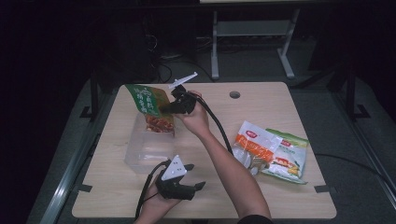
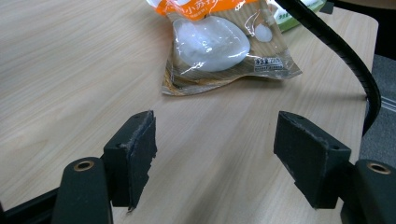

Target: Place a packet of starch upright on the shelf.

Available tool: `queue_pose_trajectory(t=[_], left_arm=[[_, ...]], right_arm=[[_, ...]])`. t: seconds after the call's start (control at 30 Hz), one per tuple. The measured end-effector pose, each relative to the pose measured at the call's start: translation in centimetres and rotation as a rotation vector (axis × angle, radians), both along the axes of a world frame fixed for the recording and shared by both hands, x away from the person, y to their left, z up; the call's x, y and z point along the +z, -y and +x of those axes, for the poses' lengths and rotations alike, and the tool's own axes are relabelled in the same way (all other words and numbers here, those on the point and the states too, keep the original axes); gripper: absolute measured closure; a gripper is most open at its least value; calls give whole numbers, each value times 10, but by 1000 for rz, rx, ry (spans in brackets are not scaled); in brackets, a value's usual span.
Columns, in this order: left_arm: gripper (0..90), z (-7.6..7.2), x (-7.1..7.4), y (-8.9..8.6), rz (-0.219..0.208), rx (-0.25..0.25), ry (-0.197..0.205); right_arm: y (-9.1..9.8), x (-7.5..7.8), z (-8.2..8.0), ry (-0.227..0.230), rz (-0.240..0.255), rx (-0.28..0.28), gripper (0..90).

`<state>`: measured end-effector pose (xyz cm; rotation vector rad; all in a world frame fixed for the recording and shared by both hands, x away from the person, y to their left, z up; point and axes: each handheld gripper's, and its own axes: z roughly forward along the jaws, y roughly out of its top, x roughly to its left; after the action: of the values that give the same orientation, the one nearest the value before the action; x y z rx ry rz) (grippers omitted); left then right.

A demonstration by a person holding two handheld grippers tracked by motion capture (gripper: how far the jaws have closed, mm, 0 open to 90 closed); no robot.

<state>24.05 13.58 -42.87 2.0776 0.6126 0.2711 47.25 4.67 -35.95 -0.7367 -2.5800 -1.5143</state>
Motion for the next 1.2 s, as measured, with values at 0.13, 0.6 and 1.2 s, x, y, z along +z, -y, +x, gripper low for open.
queue_pose_trajectory(t=[0.13,0.6,1.2], left_arm=[[292,1,0,0,5,-3,0],[286,0,-4,6,17,-7,-13],[280,3,-6,9,30,-10,-20]], right_arm=[[1,2,0,-12,-6,-9,805],[46,21,-11,-11,-20,-57,546],[120,19,-37,-49,-26,-126,499]])
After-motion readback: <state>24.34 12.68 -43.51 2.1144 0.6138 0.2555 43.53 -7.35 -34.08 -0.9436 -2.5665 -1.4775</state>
